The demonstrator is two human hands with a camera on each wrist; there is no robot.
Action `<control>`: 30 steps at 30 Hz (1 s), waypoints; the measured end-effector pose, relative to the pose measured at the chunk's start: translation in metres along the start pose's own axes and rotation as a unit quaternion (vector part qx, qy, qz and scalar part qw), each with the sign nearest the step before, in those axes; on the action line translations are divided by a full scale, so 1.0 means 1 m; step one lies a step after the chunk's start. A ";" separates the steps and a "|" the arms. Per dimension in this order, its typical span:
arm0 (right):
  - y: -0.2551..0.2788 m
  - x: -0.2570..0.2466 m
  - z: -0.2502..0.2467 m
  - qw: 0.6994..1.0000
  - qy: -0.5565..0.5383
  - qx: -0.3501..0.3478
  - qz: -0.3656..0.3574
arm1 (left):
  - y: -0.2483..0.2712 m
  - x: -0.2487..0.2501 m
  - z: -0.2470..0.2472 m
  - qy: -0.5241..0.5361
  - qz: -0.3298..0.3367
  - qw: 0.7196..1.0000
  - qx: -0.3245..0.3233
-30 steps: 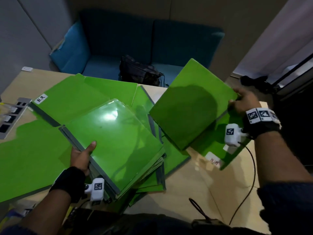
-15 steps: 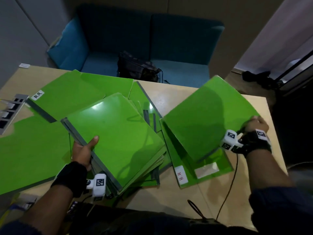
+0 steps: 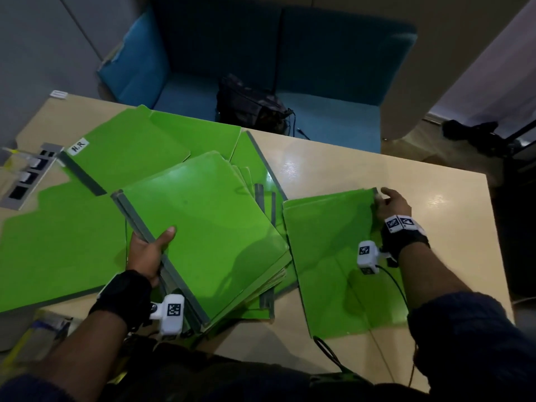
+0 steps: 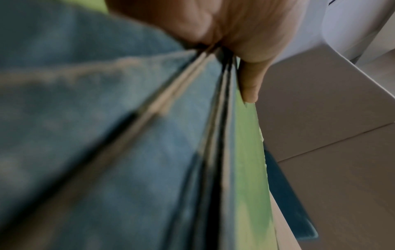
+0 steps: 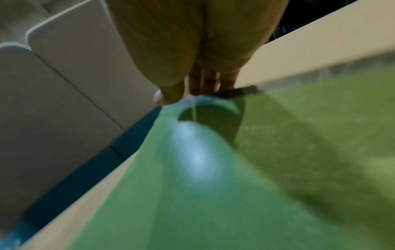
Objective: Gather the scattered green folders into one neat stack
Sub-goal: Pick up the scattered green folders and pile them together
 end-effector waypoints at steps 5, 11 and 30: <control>0.000 0.024 0.046 0.977 0.192 -0.059 0.066 | -0.003 -0.011 -0.007 -0.010 -0.016 1.000 0.008; -0.002 0.054 0.048 0.984 0.112 -0.083 0.107 | -0.009 -0.013 -0.007 -0.022 0.001 1.000 0.004; 0.312 -0.229 0.177 0.615 0.300 -0.093 -0.723 | -0.029 -0.003 0.003 0.000 0.054 0.998 -0.036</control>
Point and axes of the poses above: each hand's wrist, its own y-axis away from the middle knuckle, its own z-axis out of the palm, x = y × z, the point moved 10 cm from there along -y, towards the middle knuckle, and after that the axes turned 8 degrees about z, right-handed, at the moved point
